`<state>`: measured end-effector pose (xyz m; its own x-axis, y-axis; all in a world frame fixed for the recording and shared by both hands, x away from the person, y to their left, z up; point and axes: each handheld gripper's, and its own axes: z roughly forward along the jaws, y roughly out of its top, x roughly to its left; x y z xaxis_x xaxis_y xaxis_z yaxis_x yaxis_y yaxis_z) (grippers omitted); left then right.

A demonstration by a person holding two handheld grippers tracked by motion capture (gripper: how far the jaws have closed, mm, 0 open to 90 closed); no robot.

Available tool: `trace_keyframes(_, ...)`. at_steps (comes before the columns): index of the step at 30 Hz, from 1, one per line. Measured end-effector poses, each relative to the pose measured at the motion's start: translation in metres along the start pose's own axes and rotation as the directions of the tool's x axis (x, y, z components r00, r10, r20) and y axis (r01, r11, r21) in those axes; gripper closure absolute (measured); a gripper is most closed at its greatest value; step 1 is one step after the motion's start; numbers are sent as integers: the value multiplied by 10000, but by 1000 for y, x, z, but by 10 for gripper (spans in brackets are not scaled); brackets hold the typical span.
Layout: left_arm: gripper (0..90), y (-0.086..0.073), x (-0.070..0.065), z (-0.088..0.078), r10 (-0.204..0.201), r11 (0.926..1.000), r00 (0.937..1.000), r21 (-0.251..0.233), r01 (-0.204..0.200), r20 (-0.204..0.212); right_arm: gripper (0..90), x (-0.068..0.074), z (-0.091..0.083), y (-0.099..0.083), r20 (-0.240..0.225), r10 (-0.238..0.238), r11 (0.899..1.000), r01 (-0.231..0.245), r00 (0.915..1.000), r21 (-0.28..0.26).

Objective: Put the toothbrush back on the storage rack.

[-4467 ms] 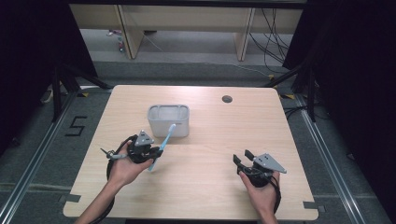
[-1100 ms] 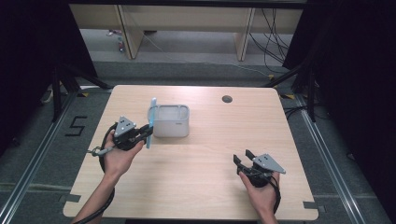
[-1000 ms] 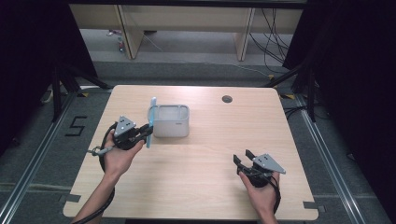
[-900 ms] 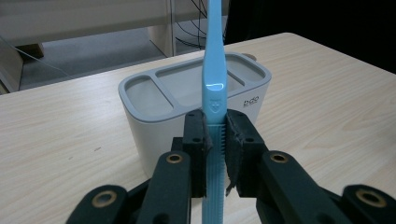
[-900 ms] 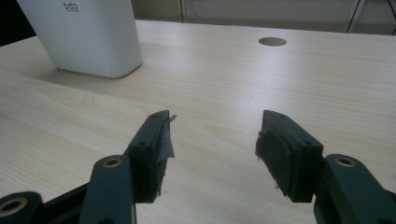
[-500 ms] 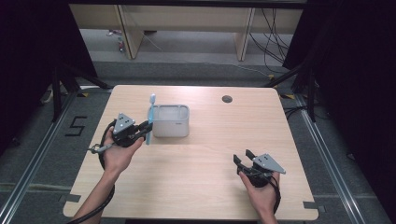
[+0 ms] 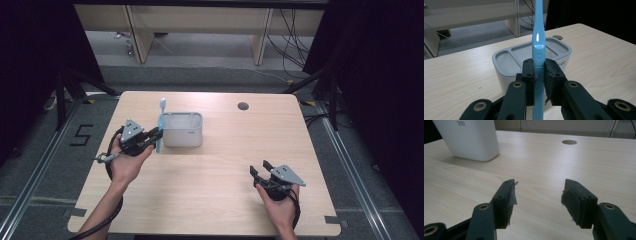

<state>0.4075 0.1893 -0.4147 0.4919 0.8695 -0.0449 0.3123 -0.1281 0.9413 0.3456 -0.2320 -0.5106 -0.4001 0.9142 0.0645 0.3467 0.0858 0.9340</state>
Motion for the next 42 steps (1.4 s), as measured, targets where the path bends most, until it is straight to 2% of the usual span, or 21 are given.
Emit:
trace_keyframes(1, 785, 0, 0, 0, 11, 10000, 10000, -21, -11, -12, 434, -1, 0, 0, 19, -178, 9998, 179, 9998, -59)
trace_keyframes(3, 785, 1, 0, 0, 19, 10000, 10000, -81, -19, -35, 434, -1, 0, 0, 22, -178, 9998, 178, 9998, -69)
trace_keyframes(4, 785, 2, 1, 0, 31, 9999, 10000, -113, -32, -62, 434, 1, -1, 0, -11, 226, 9997, -226, 9997, 102)
trace_keyframes(7, 785, 4, 1, 0, 73, 9998, 9999, -193, -74, -88, 434, 2, -2, 0, -38, 371, 9992, -370, 9993, 161)
trace_keyframes(8, 785, 5, 1, 0, 64, 9997, 9999, -231, -66, -100, 434, 1, -1, 0, -8, 169, 9998, -169, 9999, 80)
trace_keyframes(9, 785, 5, 1, 0, 90, 9996, 9999, -269, -93, -124, 434, 2, -1, 0, -20, 292, 9995, -292, 9996, 118)
trace_keyframes(16, 785, 8, 2, 1, 136, 9987, 9998, -481, -143, -162, 434, 1, -1, 0, 13, 157, 9999, -157, 9999, 62)
trace_keyframes(27, 785, 11, 4, 4, 58, 9975, 9998, -708, -72, -193, 434, 1, -1, 0, 4, 202, 9998, -203, 9998, 80)
trace_keyframes(28, 785, 11, 5, 4, 59, 9973, 9998, -725, -73, -202, 434, 0, -1, 0, 17, 167, 9998, -167, 9999, 64)
trace_keyframes(29, 785, 11, 5, 4, 57, 9973, 9998, -732, -73, -211, 434, -3, 0, 1, 0, -275, 9996, 275, 9996, -41)
trace_keyframes(31, 785, 12, 6, 5, 53, 9971, 9998, -756, -68, -201, 434, -2, 0, 1, -13, -200, 9998, 200, 9998, -29)
trace_keyframes(32, 785, 13, 6, 6, 61, 9970, 9998, -766, -76, -199, 434, 0, 0, 0, -33, 102, 9999, -102, 9999, -24)
trace_keyframes(33, 785, 13, 6, 6, 68, 9969, 9998, -780, -83, -195, 434, 1, -1, 0, 23, 207, 9998, -207, 9998, 81)
trace_keyframes(38, 785, 15, 6, 8, 80, 9961, 9998, -877, -96, -189, 434, 0, -1, 1, -13, 109, 9999, -109, 9999, 53)
trace_keyframes(39, 785, 16, 6, 8, 104, 9960, 9998, -886, -121, -193, 433, -3, 0, 1, 17, -251, 9996, 252, 9997, -132)
trace_keyframes(42, 785, 18, 6, 9, 77, 9958, 9998, -914, -95, -201, 434, -2, 0, 1, -74, -133, 9998, 132, 9999, -150)
